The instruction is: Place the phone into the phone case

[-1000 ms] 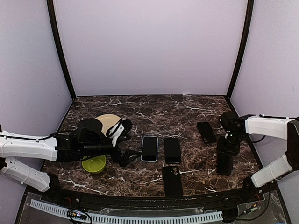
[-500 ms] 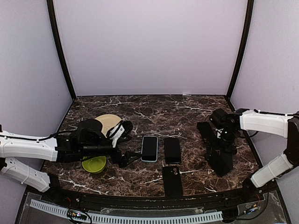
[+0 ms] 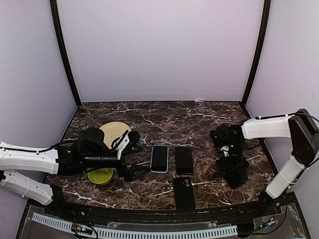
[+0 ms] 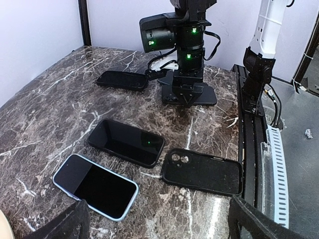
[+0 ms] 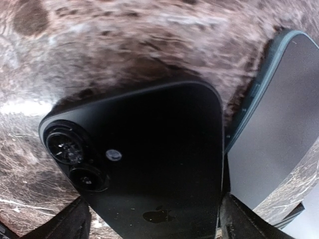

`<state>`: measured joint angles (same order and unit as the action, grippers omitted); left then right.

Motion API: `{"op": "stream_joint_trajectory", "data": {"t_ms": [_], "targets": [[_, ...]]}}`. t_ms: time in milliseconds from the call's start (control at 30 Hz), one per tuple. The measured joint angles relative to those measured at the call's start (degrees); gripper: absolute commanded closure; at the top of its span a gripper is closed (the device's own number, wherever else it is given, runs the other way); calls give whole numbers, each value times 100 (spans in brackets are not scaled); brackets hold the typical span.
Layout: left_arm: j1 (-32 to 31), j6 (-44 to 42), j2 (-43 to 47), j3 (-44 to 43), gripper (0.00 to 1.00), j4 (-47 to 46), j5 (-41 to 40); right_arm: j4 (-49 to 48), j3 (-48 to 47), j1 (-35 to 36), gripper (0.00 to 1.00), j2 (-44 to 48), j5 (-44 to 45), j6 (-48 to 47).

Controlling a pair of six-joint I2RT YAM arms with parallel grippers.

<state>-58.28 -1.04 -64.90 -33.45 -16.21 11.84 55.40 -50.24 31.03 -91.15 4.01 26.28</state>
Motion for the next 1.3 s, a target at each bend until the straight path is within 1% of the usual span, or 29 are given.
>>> {"op": "stream_joint_trajectory", "data": {"t_ms": [200,300,433,567,733,867,1033,1100,1167,1300], "targets": [[0,-33,4,0,1,-2,20,203,-393,317,42,-396,90,-151],[0,-50,4,0,1,0,17,188,-538,538,51,-516,87,-225],[0,-90,4,0,1,4,15,37,-623,837,57,-570,63,-227],[0,-114,-28,-15,1,46,15,-243,-575,1005,60,-503,-83,-245],[0,-125,-151,-31,1,83,15,-1084,-170,1058,62,-4,-758,-382],[0,-144,-345,-50,1,85,20,-1779,83,1058,63,433,-1384,-647],[74,-356,-839,-273,1,-15,195,-2138,160,1060,64,446,-1847,-1132],[114,-608,-1134,-380,1,-236,339,-2260,205,1062,63,450,-2103,-1333],[136,-1134,-1438,-411,1,-538,557,-2330,221,1064,64,461,-2361,-1528],[225,-2828,-2031,-474,1,-999,1010,-2341,151,1220,64,586,-2894,-2061]]}}
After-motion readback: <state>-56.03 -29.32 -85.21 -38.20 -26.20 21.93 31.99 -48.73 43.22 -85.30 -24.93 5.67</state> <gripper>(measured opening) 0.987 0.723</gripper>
